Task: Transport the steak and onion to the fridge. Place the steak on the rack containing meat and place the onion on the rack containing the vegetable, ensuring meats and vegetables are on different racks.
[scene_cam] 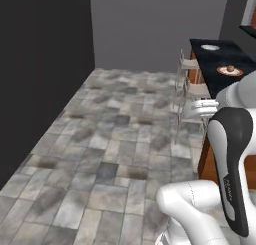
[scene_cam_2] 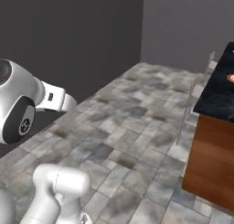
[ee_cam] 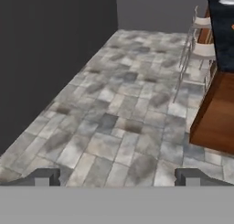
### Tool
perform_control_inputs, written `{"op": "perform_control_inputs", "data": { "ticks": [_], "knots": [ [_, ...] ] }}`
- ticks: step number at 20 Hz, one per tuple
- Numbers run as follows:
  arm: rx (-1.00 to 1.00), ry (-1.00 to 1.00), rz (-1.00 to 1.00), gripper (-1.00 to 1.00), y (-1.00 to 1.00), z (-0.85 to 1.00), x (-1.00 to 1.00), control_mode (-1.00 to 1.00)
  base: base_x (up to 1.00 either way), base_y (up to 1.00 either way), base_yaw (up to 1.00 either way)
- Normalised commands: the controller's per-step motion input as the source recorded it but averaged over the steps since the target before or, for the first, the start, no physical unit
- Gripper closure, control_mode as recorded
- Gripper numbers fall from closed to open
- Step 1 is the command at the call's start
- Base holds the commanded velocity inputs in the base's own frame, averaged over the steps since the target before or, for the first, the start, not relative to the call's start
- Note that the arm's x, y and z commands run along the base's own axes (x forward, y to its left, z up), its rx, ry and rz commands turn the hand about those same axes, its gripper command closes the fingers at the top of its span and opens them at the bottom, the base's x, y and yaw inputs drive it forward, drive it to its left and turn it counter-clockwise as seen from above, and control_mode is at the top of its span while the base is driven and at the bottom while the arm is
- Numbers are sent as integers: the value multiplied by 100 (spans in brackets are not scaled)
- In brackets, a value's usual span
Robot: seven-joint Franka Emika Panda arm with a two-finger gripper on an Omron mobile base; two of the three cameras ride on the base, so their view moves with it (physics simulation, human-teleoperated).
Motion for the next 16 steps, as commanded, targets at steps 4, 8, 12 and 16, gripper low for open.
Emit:
{"op": "perform_control_inputs", "data": {
  "ticks": [4,8,12,16],
  "knots": [
    [0,0,0,-100,0,0,0,100,100,100,-47],
    [0,0,0,-100,0,0,0,100,100,100,-47],
    [0,0,0,-100,0,0,0,100,100,100,-47],
    [0,0,0,-100,0,0,0,100,100,100,-49]
  ]
}}
